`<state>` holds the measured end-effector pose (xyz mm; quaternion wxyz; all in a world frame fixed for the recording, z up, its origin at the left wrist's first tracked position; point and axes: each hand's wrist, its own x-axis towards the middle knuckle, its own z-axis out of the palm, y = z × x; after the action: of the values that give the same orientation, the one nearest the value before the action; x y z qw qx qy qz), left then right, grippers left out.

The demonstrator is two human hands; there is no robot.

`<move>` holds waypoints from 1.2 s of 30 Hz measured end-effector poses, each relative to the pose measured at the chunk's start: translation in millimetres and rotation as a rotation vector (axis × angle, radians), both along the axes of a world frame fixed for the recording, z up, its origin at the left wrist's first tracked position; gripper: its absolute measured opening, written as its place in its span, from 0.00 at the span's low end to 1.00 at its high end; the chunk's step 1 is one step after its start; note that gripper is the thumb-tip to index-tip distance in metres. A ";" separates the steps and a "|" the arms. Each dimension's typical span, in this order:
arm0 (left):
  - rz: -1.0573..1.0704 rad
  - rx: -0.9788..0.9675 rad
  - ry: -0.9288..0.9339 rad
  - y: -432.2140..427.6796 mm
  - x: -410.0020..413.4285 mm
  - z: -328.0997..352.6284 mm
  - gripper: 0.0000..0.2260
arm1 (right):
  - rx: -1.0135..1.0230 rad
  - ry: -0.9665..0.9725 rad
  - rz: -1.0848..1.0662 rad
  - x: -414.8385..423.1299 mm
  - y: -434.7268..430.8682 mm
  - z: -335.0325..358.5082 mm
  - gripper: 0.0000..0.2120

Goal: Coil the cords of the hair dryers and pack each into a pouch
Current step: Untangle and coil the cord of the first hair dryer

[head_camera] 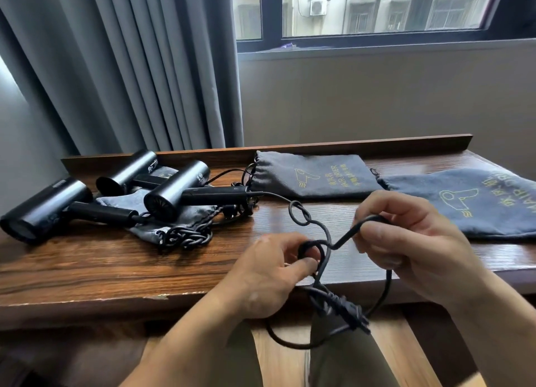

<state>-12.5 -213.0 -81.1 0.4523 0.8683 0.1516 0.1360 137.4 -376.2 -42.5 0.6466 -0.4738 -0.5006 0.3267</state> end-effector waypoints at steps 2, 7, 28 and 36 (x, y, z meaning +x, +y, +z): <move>0.052 -0.155 -0.088 3.1 -1.3 0.0 0.02 | -0.069 -0.057 -0.058 8.6 -7.9 1.4 0.15; 0.165 -0.239 -0.244 2.9 -7.3 9.7 0.05 | -0.499 -0.365 -0.037 21.6 -26.2 11.5 0.33; -0.191 -0.381 -0.177 -18.2 -16.6 15.1 0.15 | -0.296 -0.830 -0.466 -15.9 -22.1 -3.3 0.03; -0.101 -0.367 -0.162 -18.6 -8.0 21.9 0.14 | -0.298 -0.794 -0.435 -17.2 -12.2 -3.0 0.08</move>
<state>-20.4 -231.7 -59.2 0.6199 0.7641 0.0933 0.1526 120.2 -388.4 -45.5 0.3837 -0.7435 -0.5458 0.0459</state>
